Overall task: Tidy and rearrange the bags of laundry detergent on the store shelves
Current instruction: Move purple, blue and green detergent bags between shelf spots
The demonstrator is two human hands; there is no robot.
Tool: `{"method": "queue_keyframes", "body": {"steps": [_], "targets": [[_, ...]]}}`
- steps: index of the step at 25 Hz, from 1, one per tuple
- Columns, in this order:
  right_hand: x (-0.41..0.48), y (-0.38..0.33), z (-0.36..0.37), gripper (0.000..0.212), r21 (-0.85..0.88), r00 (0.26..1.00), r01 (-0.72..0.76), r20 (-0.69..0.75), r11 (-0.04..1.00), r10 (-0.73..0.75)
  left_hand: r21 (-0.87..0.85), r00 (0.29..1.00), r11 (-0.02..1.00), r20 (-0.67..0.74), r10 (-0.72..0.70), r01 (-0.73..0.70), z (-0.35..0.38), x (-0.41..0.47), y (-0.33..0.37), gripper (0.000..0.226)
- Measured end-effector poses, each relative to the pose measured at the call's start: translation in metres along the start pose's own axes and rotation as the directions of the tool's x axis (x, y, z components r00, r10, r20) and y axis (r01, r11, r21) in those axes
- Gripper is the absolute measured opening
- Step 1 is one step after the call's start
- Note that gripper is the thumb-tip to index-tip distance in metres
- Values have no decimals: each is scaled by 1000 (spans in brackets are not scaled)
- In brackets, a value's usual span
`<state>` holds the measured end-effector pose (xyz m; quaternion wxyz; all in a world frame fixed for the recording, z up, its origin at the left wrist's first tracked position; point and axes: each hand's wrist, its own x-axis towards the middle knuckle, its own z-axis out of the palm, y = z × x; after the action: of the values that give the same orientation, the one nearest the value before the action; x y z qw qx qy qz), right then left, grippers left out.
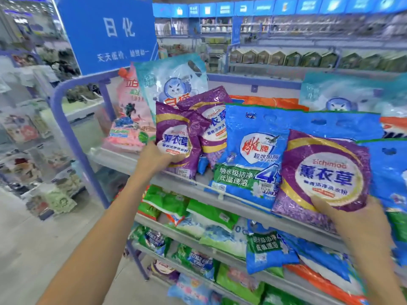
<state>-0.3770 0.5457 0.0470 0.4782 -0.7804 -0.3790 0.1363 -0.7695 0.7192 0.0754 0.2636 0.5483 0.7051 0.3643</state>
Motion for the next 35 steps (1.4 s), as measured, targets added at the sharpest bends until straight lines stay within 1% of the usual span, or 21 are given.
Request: {"method": "queue_keyframes", "body": {"steps": [1,2,3,5,6,7,9,11,13,14,15,17,18,20,23,24,26,27,30,33,35], "targets": [[0,-1,0,97,15,1000,25,-6,1000,-25,-12,1000,1000,13,-6,6,-1,3,0,68],[-1,-4,-1,89,62,998,58,-9,996,-58,-53,999,999,32,-9,10,-4,6,0,55],[-3,-7,-2,76,110,997,83,-13,990,-82,-111,999,994,51,1,5,-6,10,-2,47],[-5,-18,-4,47,241,993,119,-35,963,-114,-221,997,975,70,26,-10,-9,11,-2,39],[-6,-24,-5,39,316,991,136,-36,939,-131,-271,997,962,67,49,-29,-10,9,2,37],[-7,-30,-6,36,386,988,154,-41,909,-150,-319,996,945,38,84,-68,-10,5,7,36],[-3,-35,-4,35,527,991,132,-45,839,-128,-434,987,887,-42,155,-158,-14,-3,25,30],[1,-37,-5,37,675,997,36,25,737,-71,-569,975,792,-117,188,-222,-22,-14,45,27],[-4,-35,-7,38,761,993,-83,116,643,-8,-647,976,731,-128,177,-217,-22,-23,57,30],[-10,-33,-9,36,779,990,-122,143,615,15,-655,978,729,-81,195,-200,-19,-29,63,34],[-17,-30,-12,34,783,987,-147,159,605,35,-658,975,734,2,223,-167,-10,-39,68,35],[-31,-20,-21,33,774,982,-178,182,607,56,-636,936,762,180,303,-124,15,-65,75,32],[-39,-14,-28,33,773,980,-188,188,606,63,-606,913,785,237,332,-128,29,-81,79,32],[-50,2,-47,37,775,980,-195,174,601,93,-559,885,809,265,382,-182,53,-113,86,28],[-62,30,-85,41,790,978,-204,138,578,156,-547,892,827,297,341,-134,87,-152,95,23],[-67,41,-100,42,791,975,-210,127,575,182,-533,890,836,309,335,-130,97,-167,101,29],[-78,65,-140,42,796,971,-208,97,569,220,-501,870,852,342,356,-152,121,-206,118,52],[-83,76,-162,40,802,969,-202,81,563,232,-498,861,853,355,363,-155,131,-227,129,56],[-103,111,-235,39,814,964,-142,-15,563,266,-549,823,829,417,385,-109,169,-294,162,47],[-120,152,-306,38,798,938,-99,-124,594,322,-588,766,808,496,409,-51,212,-366,193,48],[-133,180,-353,34,786,920,-79,-179,613,348,-618,708,784,578,405,56,239,-413,212,32]]}}
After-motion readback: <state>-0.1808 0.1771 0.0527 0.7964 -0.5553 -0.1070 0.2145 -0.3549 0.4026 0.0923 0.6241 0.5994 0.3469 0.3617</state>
